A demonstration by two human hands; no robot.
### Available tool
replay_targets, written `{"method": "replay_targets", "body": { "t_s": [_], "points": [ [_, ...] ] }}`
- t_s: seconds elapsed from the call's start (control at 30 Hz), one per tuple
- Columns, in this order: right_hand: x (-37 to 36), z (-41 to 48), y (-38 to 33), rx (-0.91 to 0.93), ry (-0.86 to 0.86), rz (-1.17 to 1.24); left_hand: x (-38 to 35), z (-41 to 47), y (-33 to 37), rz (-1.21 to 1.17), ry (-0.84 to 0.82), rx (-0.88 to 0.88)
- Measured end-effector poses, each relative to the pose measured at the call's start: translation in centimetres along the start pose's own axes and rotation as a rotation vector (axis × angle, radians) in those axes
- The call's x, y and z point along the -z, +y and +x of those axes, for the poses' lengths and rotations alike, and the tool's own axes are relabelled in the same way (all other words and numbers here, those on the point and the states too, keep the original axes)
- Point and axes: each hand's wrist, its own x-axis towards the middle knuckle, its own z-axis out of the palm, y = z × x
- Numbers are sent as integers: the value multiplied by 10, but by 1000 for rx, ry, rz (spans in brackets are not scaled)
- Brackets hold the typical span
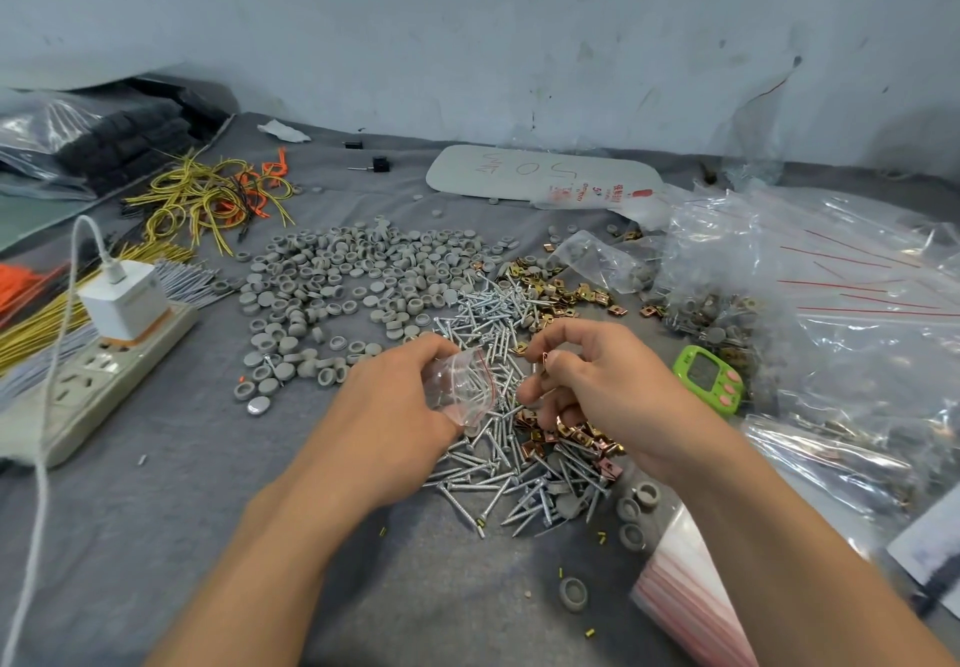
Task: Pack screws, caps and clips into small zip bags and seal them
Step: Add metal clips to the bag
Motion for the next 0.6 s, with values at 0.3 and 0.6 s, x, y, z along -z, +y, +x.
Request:
{"method": "replay_targets", "body": {
  "t_s": [0.3, 0.6],
  "points": [
    [-1, -5, -6, 40, 90, -378, 0, -1, 0, 7, -10, 0],
    [1, -2, -5, 12, 234, -358, 0, 0, -1, 5, -10, -14]
  ]
}}
